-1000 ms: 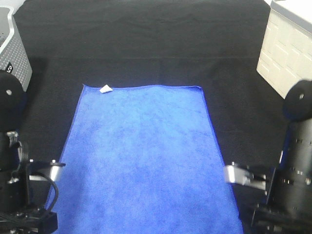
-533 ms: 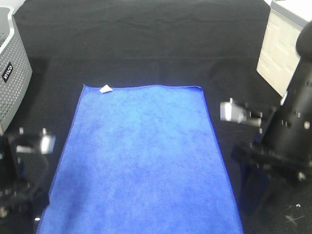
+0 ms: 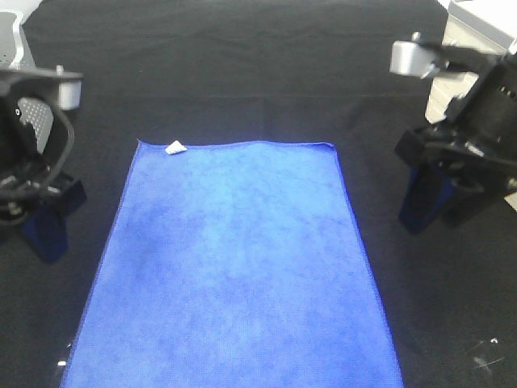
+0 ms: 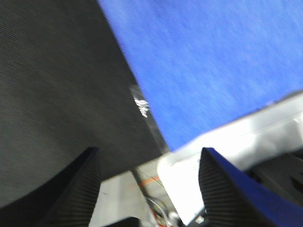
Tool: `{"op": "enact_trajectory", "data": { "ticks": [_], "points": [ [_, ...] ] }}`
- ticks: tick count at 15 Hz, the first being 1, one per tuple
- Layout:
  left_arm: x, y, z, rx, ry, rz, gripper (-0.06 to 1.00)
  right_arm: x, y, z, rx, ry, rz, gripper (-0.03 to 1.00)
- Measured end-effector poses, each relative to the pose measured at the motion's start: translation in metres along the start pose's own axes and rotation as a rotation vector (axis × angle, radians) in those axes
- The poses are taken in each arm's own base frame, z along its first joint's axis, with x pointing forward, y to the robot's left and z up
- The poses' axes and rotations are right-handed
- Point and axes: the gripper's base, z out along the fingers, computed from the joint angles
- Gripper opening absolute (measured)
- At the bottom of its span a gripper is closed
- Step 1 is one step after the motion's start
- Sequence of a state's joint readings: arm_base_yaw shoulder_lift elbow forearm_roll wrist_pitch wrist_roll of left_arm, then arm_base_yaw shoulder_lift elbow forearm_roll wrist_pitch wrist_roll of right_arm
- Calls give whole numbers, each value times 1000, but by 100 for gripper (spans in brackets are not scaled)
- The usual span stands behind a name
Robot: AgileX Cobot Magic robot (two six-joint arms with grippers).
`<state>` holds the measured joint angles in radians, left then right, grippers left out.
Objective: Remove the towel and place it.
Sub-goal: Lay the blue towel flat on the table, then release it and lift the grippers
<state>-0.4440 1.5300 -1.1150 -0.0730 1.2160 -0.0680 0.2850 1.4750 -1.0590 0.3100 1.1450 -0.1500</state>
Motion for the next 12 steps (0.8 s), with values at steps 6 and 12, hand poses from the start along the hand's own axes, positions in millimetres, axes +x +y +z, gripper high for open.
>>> {"op": "enact_trajectory", "data": {
  "ticks": [6,12],
  "points": [
    [-33,23,-9,-102,-105,-52,57,-34,-10,-35,203,-171,27,52],
    [-72,55,-3,-134,-198,-133,57,-80,-47,-28,188,-190,150,63]
  ]
}}
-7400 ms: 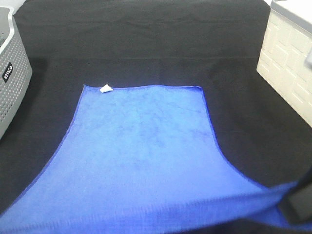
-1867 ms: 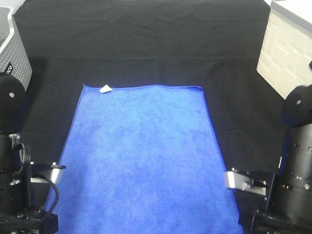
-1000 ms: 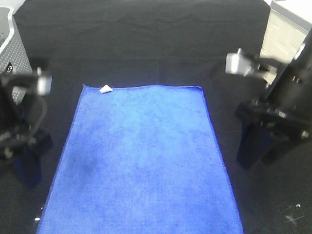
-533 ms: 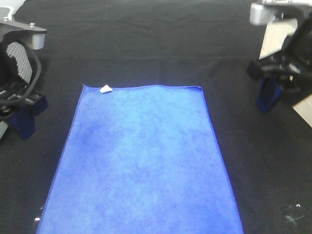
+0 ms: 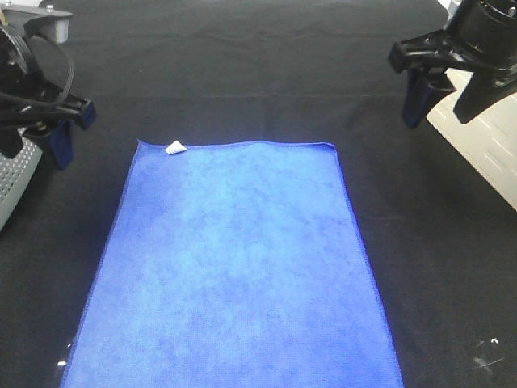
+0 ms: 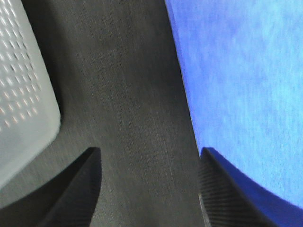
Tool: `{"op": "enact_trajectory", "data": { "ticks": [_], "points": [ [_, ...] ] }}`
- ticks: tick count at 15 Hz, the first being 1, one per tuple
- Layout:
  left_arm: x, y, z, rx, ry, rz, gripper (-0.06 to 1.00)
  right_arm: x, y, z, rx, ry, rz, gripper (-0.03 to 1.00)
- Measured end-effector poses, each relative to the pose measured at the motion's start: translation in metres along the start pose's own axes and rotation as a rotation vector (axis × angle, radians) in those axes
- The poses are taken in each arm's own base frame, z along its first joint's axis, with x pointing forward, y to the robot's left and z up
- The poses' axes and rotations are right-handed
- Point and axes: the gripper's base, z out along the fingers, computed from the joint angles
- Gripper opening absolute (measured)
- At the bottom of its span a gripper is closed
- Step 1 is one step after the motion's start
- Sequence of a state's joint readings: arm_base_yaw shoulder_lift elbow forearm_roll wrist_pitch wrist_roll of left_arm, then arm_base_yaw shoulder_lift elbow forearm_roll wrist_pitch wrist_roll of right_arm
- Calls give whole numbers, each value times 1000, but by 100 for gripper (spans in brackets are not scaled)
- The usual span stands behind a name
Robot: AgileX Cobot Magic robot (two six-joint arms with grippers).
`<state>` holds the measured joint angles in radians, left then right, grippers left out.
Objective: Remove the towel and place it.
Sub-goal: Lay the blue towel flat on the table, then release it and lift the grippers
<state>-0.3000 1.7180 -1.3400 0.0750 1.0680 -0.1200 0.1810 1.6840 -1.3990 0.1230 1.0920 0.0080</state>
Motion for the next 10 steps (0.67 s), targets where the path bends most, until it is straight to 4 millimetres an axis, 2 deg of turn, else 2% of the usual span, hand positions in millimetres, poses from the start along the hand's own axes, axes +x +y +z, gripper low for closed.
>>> {"op": "enact_trajectory", "data": {
  "ticks": [3,5,7,10],
  "points": [
    [-9,-1,-1,10,-98,36,58,-13,-34,9,-8,2,117,63],
    [-16,-2,0,15,-161,59,73,-15,-36,16,-12,14,98,66],
    [-35,-2,5,25,-171,45,91,-22,-37,26,-20,26,86,68],
    [-74,-8,32,29,-118,39,95,-47,-40,43,-26,27,76,69]
  ]
}}
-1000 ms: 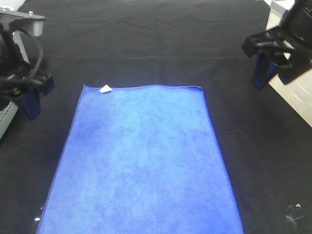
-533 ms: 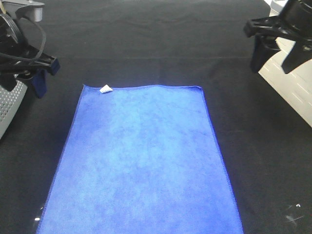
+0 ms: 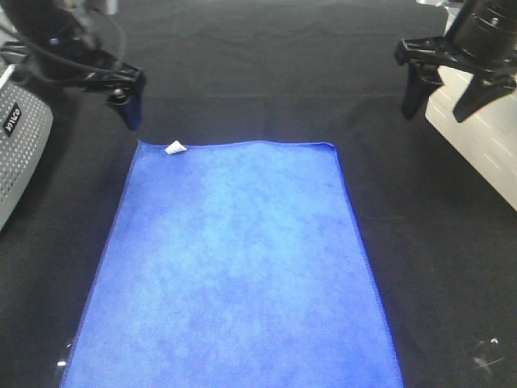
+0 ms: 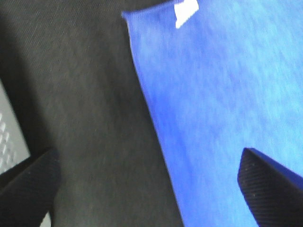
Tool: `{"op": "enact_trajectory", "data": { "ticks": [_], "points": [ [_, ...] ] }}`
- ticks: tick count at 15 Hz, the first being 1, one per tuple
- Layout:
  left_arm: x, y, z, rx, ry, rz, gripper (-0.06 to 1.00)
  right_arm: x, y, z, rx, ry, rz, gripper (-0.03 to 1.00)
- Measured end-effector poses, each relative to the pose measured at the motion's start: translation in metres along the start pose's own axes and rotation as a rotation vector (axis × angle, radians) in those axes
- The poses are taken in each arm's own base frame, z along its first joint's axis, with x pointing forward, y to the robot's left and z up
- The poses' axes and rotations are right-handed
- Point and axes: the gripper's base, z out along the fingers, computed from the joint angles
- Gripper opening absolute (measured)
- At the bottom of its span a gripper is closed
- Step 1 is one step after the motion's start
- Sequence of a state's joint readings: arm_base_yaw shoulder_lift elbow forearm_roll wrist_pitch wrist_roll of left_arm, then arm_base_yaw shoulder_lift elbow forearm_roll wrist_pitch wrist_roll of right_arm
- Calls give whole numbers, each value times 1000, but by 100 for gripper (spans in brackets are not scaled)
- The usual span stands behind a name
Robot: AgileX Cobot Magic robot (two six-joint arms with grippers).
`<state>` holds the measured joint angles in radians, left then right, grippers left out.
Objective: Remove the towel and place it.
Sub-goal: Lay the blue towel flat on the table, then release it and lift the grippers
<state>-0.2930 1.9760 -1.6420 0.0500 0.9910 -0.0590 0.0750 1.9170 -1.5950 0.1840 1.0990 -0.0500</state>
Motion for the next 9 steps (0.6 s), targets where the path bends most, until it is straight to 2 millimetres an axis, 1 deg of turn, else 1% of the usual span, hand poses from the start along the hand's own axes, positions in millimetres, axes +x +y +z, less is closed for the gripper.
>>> {"op": "enact_trajectory", "data": {
  "ticks": [2,4,5,6,7,8,9],
  "points": [
    [-23,-2,23,-4,44,-2,96,-17,-1,11,-4,7,-30,69],
    [-41,2,49,6,99,-26,96,-33,-2,22,-7,21,-52,69],
    [-48,12,74,38,136,-73,96,-43,-3,33,-9,43,-66,69],
    [-53,21,85,56,133,-103,96,-49,-4,44,-12,53,-75,69],
    [-56,28,95,72,132,-122,96,-57,-4,48,-26,42,-82,69],
    [-57,31,102,92,133,-135,96,-64,-3,57,-48,36,-90,69],
    [-58,31,111,110,140,-139,96,-69,-1,67,-82,33,-92,69]
  ]
}}
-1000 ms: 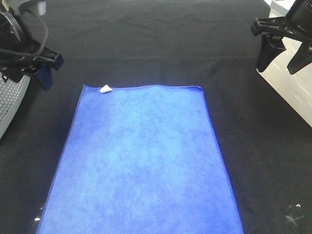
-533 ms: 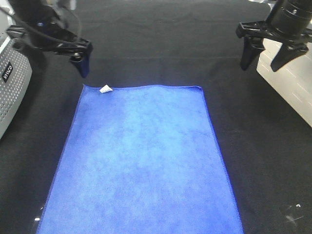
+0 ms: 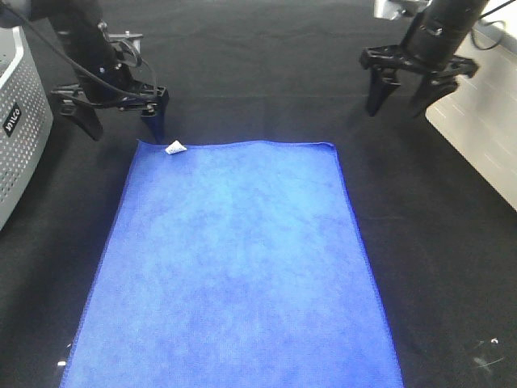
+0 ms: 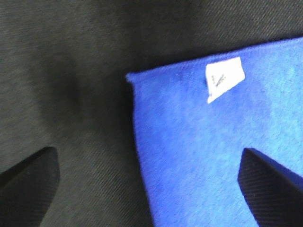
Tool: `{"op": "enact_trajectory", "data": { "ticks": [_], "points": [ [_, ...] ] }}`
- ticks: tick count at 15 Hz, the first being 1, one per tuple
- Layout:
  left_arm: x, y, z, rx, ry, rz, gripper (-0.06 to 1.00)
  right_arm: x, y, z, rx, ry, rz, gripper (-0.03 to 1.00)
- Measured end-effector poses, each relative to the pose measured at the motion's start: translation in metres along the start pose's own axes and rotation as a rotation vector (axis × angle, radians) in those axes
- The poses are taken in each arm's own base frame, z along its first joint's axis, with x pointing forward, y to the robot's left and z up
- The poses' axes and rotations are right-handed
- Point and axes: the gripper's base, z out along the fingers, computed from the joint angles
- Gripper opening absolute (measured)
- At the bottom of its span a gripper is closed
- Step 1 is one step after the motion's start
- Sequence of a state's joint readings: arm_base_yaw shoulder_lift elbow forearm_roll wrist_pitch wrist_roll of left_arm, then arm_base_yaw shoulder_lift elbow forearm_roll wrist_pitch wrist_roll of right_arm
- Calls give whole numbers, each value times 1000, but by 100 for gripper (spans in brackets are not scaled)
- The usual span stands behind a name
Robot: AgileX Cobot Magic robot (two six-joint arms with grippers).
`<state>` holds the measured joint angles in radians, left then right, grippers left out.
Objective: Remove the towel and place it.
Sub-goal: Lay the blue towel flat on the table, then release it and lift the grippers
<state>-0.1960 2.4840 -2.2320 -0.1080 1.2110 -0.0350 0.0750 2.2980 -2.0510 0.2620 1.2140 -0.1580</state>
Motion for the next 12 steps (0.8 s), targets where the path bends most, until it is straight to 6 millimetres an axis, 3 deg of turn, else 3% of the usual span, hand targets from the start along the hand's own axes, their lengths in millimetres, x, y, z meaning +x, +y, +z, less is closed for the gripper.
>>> {"op": "enact_trajectory", "data": {
  "ticks": [5,9,12],
  "points": [
    [5,3,33,6,65,14,96,-10,-2,45,-109,15,-16,69],
    [3,3,36,2,43,15,96,-13,-7,64,-114,-13,-19,69],
    [0,3,36,2,19,16,96,-13,2,79,-127,-10,-32,69]
  ]
}}
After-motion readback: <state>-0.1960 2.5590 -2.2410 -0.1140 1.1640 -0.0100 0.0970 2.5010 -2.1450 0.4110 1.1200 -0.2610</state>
